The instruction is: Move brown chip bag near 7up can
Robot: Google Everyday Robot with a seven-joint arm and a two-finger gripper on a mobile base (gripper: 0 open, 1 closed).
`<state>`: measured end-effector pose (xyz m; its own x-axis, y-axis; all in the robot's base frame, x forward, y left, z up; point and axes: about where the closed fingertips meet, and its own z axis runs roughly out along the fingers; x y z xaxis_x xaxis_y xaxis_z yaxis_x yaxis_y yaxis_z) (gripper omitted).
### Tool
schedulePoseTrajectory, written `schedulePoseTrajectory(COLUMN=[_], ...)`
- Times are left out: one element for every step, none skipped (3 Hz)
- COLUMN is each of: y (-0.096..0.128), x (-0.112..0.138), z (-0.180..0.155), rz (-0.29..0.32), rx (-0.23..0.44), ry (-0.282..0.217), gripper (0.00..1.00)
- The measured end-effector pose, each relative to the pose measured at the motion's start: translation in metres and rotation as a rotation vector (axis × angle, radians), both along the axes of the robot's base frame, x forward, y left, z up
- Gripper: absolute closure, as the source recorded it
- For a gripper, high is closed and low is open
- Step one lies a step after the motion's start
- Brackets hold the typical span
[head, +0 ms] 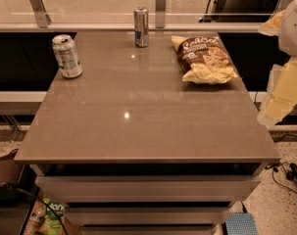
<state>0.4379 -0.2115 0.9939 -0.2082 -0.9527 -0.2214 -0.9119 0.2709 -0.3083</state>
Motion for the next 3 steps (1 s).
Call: schedulePoseTrajectory(y=[0.000, -0.005, -0.009], x=[0.003, 0.017, 0.040], z=[0.000, -0.005, -0.016], rz=[-0.005, -0.044, -0.070], rx=[-0.009, -0.047, -0.104], ry=[-0.005, -0.023, -0.053], gripper=[0.00, 0.02, 0.00])
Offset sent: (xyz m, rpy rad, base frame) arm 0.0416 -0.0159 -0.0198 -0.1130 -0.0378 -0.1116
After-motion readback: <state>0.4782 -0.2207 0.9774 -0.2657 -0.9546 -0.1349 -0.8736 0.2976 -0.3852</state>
